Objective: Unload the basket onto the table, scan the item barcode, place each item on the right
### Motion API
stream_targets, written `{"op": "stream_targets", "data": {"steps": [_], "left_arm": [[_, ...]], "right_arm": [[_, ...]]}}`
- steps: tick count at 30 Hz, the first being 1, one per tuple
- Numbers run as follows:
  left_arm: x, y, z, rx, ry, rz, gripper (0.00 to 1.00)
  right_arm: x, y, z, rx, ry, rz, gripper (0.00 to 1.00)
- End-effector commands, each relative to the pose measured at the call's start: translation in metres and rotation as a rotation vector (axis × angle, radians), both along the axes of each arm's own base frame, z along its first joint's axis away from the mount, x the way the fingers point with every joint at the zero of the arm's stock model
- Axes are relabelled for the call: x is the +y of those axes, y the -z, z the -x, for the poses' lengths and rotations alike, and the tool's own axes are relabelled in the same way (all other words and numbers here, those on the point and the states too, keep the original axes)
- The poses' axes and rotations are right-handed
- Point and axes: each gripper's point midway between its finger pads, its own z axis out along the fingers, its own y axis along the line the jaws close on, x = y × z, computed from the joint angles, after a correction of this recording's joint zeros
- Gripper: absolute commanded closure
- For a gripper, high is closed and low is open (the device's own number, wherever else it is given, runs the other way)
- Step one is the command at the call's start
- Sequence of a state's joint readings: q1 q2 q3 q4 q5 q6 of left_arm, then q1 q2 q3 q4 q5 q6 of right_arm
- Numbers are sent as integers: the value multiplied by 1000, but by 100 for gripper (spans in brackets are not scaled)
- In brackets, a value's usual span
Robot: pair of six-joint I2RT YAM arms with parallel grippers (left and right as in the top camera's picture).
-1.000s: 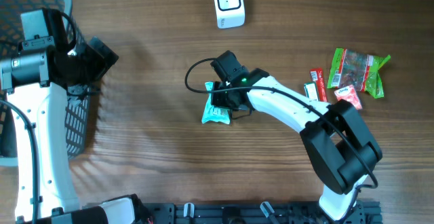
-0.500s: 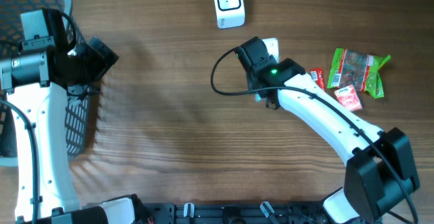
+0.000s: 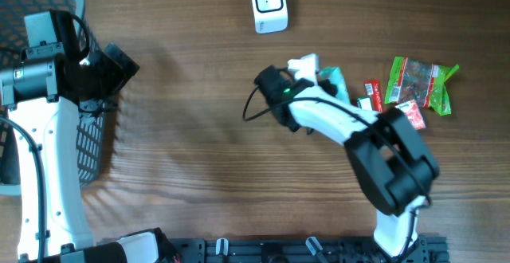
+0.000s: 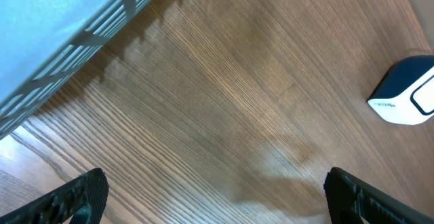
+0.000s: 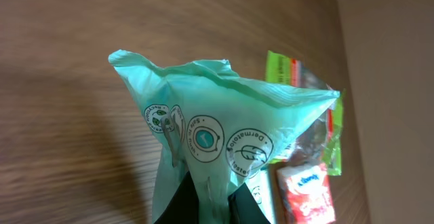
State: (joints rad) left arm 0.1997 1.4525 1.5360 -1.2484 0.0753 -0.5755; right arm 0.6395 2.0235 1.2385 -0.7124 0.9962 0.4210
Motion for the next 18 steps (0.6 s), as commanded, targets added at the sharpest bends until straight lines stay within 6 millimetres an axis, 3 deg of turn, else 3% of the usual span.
{"op": "stream_targets", "data": {"steps": [1,5,10,13,15,18], "left_arm": [[6,3,1,7,-25,-8,0],[6,3,1,7,-26,-8,0],[6,3,1,8,-26,-8,0],[6,3,1,8,-25,-8,0],[6,3,1,7,-26,-8,0],[6,3,1,7,-25,-8,0]], "right_arm": [[5,19,5,19,-25,76,96],[23,45,18,109,-58,5,94],[63,85,42,271,-56,-292,87],[87,100,56,404,-116,-417,69],[100,105,65,489,-178,-472,61],[111,92,68,523,-203,-519,53]]}}
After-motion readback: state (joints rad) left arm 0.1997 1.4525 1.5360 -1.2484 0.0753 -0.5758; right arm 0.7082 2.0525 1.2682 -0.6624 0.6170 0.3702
